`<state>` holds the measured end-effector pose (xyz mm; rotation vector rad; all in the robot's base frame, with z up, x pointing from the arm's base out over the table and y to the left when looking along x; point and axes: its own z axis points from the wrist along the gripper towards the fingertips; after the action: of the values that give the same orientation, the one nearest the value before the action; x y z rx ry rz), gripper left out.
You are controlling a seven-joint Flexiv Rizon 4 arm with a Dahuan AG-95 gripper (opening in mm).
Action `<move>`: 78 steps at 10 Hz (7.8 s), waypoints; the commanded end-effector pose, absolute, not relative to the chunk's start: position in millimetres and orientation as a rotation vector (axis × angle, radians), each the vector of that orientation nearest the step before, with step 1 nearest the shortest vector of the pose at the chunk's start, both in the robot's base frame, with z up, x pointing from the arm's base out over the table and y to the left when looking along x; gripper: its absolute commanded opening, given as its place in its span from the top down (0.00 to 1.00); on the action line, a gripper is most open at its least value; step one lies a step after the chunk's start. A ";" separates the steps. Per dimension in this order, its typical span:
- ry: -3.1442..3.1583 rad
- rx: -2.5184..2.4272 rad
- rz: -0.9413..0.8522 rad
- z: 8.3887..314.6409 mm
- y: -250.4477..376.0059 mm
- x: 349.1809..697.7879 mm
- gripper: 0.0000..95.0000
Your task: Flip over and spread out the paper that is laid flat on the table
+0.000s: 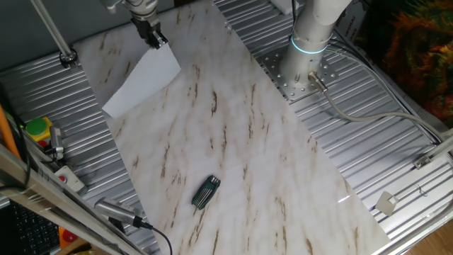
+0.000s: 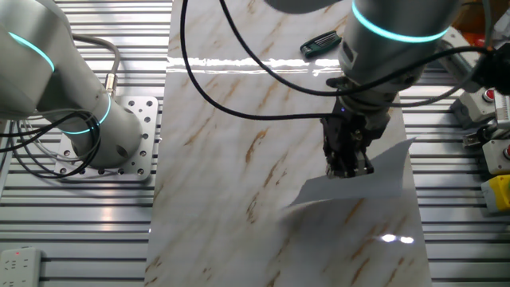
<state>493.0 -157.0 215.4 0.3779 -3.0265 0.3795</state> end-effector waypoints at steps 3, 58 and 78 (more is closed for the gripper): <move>-3.026 0.358 0.373 216.0 -153.4 492.1 1.00; -3.122 0.575 -0.036 206.6 -132.9 492.8 1.00; -3.118 0.562 0.032 196.6 -129.9 495.5 1.00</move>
<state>496.1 -129.9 195.1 0.5608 -3.1175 0.0273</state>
